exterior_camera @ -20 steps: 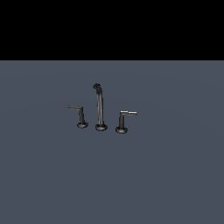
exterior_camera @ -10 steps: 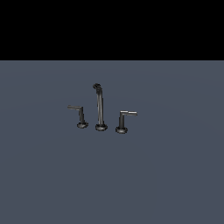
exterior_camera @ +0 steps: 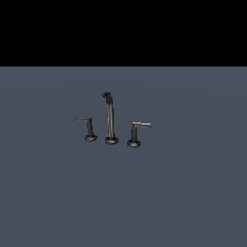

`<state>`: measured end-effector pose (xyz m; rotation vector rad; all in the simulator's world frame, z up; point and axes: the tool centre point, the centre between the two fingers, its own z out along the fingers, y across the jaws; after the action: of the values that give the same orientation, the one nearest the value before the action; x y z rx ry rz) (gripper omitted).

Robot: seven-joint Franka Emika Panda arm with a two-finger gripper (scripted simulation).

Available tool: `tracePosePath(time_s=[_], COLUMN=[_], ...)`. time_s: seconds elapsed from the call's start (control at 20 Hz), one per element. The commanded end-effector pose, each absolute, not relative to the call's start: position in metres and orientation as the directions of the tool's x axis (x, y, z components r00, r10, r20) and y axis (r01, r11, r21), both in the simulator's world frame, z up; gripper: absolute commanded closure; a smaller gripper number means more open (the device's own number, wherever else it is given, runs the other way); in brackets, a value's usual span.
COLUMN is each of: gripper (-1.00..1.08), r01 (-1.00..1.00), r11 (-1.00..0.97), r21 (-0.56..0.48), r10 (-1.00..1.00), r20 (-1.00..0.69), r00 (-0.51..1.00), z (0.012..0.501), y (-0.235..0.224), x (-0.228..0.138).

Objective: Turn on the faucet by rotating a designated handle.

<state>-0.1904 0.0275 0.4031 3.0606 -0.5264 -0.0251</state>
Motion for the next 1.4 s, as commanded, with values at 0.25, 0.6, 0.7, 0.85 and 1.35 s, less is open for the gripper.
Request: tracePosePath(time_s=[0.25,0.6,0.7,0.85,1.35], gripper=[1.08,1.08,1.08,1.08,1.08], r01=[-0.508,-0.654,-0.691,-0.745,-0.889], r11=[-0.861,-0.756,-0.722,-0.667,-0.457], r21=[0.032,0.027,0.026,0.023,0.016], r10=[-0.509,-0.654,-0.692,-0.745,-0.889], r20=[-0.006,-0.004,-0.004,-0.003,-0.001], r00=[0.861,0.756,0.722,0.667,0.457], z=[0.36,0.32,0.309,0.292,0.236], y=[0.034,0.034,0.033,0.03,0.012], x=[-0.156,-0.122,-0.112,-0.098,-0.052])
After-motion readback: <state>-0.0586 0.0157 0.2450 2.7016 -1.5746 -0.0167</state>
